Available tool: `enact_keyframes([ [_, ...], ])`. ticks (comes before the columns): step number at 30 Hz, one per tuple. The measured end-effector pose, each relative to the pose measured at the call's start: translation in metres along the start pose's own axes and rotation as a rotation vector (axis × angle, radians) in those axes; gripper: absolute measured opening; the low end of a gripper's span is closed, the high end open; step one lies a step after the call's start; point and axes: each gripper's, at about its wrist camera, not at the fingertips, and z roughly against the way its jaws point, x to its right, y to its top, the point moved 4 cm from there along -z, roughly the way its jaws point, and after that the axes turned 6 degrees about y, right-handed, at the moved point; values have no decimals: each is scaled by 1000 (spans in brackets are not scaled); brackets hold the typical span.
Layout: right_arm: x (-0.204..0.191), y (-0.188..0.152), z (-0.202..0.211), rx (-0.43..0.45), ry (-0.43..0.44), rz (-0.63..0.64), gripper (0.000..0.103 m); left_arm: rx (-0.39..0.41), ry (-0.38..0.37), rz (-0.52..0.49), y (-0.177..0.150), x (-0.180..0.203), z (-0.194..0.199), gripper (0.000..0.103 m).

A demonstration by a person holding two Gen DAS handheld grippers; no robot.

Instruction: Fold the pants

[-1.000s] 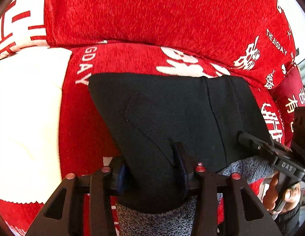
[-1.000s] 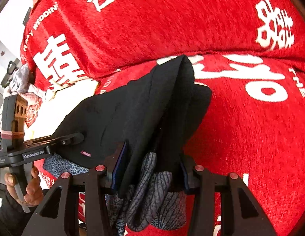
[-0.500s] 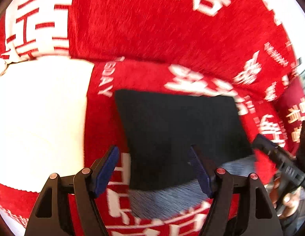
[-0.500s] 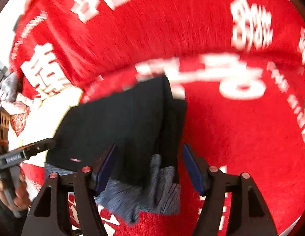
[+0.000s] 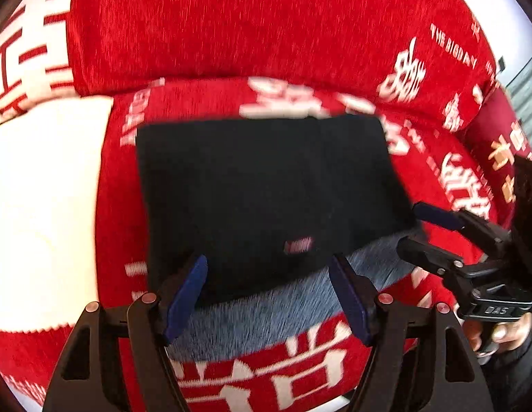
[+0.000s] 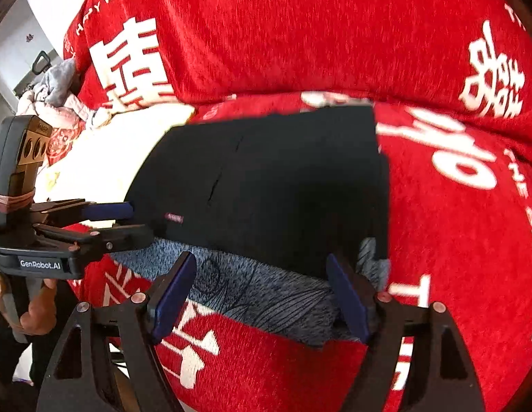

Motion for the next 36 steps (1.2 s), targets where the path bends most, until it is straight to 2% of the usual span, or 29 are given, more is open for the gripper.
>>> enact_keyframes([
  [2, 6, 15, 4, 31, -14, 0, 81, 18, 14, 26, 23, -5, -1, 74],
  [5, 12, 52, -8, 45, -42, -3, 81, -17, 51, 49, 51, -14, -22, 74],
  [7, 17, 74, -29, 19, -65, -4, 81, -53, 104, 69, 65, -24, -44, 74],
  [11, 32, 91, -73, -70, -95, -23, 81, -95, 134, 89, 69, -37, -74, 74],
  [14, 46, 81, -95, -149, -98, -54, 81, -89, 163, 50, 64, -31, -81, 76],
  [16, 44, 80, -97, -145, -94, -42, 85, -80, 166, 26, 60, -28, -84, 82],
  [19, 40, 81, -99, -166, -120, -16, 85, -70, 185, 17, 59, -27, -82, 83],
  [22, 36, 82, -86, -152, -139, -20, 85, -50, 210, 13, 57, -24, -68, 83],
  [24, 27, 77, -63, -107, -120, -32, 86, -27, 223, 6, 51, -22, -54, 83],
  [30, -14, 31, -9, -40, -78, 36, 86, 29, 257, 6, 13, -22, -16, 83],
  [32, -24, 10, -4, -49, -47, 48, 86, 23, 269, 0, -1, -22, -16, 83],
  [34, -25, -10, -10, -79, -61, 58, 86, -13, 288, -3, -14, -24, -27, 83],
  [36, -20, -21, -19, -88, -82, 57, 86, -24, 287, 33, -19, -29, -37, 94],
])
